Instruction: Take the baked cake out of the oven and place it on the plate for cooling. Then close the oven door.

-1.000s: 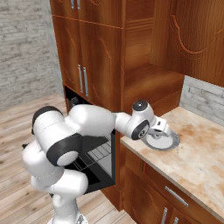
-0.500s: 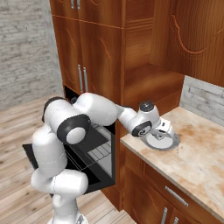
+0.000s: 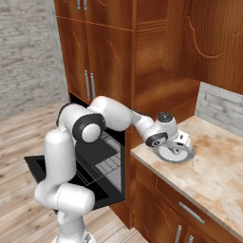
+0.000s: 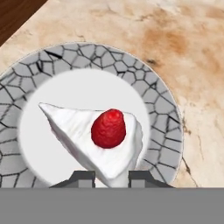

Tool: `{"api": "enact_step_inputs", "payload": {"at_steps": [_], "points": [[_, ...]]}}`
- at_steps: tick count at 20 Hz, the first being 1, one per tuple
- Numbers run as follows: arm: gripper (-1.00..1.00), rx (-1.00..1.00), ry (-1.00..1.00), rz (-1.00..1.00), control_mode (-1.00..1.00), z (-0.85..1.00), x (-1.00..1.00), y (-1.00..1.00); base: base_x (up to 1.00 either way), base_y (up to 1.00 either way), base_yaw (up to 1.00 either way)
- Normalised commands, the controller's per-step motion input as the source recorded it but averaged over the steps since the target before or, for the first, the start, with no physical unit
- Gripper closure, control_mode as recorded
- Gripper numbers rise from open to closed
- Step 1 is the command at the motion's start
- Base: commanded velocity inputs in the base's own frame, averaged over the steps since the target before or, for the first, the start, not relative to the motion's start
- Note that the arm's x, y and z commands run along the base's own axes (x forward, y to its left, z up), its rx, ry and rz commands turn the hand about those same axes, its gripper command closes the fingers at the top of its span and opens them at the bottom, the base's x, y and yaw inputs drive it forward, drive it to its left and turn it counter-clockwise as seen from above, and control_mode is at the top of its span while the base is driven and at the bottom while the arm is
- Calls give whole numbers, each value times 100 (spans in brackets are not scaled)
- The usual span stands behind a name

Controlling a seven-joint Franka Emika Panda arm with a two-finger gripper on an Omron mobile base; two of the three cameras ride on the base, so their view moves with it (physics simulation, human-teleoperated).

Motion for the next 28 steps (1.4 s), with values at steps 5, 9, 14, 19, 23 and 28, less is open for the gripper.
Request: {"api": "enact_step_inputs", "payload": {"at_steps": [5,9,14,19,23,28], "points": [[100,3,6,0,-100,-16,21,-13,0,0,0],[100,5,7,0,-100,-10,18,-9,0,0,0],[100,5,6,1,-100,-7,12,-8,0,0,0],[-100,5,4,1,-100,-3,5,-4,0,0,0],[-100,6,3,1,-100,0,0,-3,0,0,0],[-100,7,0,0,-100,0,-1,-5,0,0,0]]}}
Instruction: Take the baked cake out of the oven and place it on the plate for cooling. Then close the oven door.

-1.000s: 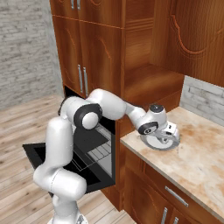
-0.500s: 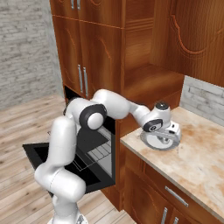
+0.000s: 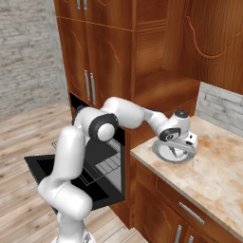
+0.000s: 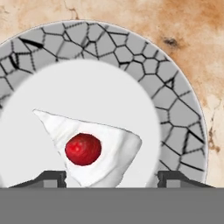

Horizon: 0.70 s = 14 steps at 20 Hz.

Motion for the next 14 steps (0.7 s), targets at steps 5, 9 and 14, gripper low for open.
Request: {"api": "enact_step_inputs", "payload": {"at_steps": [5,9,14], "points": [[-100,8,0,0,-100,5,-5,-2,0,0,0],[-100,5,0,1,-100,7,-21,1,0,0,0],[-100,1,0,0,-100,1,-44,10,0,0,0]]}}
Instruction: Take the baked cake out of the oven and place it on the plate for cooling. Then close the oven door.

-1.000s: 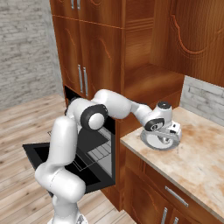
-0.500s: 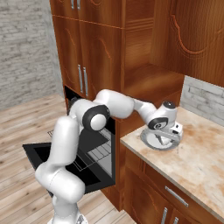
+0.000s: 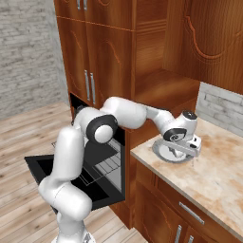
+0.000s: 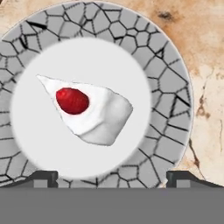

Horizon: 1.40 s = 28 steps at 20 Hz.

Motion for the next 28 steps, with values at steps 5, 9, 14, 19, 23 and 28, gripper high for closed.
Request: {"api": "enact_step_inputs", "payload": {"at_steps": [5,9,14,19,23,28], "points": [[-100,0,-3,0,-100,19,-38,14,0,0,0],[-100,0,-9,6,-100,27,-38,19,0,0,0],[-100,-4,-3,6,-100,26,-41,29,0,0,0],[-100,-5,0,0,-100,19,-43,47,0,0,0],[-100,-6,2,0,-100,13,-37,55,0,0,0],[-100,-3,1,0,-100,10,-34,59,0,0,0]]}}
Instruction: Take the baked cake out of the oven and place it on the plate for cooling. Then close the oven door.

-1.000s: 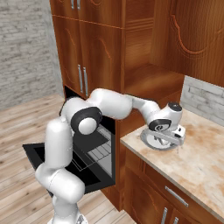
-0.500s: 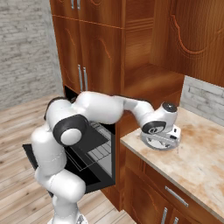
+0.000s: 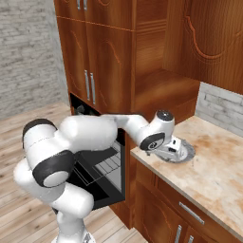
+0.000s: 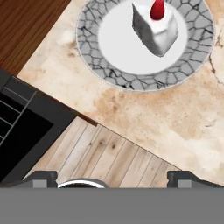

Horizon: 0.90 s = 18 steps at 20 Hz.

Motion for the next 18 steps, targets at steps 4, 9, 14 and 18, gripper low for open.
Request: {"api": "enact_step_inputs", "payload": {"at_steps": [4,9,14,18], "points": [[-100,0,0,-2,-100,2,-32,65,0,0,0],[-100,0,0,-6,-100,6,-27,64,0,0,0],[-100,0,1,-6,-100,7,-21,61,0,0,0],[-100,0,4,-5,-100,6,-18,57,0,0,0]]}}
